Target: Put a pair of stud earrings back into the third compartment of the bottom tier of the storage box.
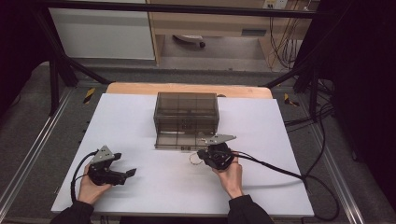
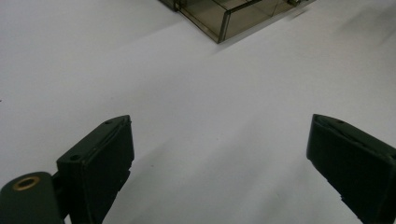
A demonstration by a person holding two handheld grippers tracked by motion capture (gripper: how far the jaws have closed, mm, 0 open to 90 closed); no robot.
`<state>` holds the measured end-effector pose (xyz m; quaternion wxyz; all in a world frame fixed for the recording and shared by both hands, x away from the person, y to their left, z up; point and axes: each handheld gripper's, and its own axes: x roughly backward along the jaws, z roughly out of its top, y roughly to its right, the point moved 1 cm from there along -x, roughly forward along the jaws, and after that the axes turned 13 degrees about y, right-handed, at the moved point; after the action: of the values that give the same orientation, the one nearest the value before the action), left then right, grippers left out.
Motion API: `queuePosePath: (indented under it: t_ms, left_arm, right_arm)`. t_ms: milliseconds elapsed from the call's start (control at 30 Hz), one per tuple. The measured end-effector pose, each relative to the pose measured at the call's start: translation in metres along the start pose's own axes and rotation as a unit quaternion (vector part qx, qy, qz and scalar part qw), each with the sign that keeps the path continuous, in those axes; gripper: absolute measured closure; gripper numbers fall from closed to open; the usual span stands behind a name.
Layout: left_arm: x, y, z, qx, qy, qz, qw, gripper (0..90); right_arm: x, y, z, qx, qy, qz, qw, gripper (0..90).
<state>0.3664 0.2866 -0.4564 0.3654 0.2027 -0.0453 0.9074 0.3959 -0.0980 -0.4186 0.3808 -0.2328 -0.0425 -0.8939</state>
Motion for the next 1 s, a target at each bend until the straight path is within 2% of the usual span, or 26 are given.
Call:
queuePosePath:
  t_ms: [300, 533, 1000]
  left_arm:
    - [0.000, 0.000, 0.000, 0.000, 0.000, 0.000, 1.0000, 7.4]
    - [0.000, 0.000, 0.000, 0.000, 0.000, -0.001, 1.0000, 7.4]
    - [0.000, 0.000, 0.000, 0.001, 0.000, -0.002, 1.0000, 7.5]
  right_arm:
    - [0.005, 0.010, 0.009, -0.005, 0.014, -0.011, 0.9998, 87.3]
    - [0.005, 0.024, 0.018, -0.013, 0.027, -0.025, 0.9992, 87.3]
    - [-0.003, 0.041, 0.024, -0.022, 0.021, -0.051, 0.9982, 87.3]
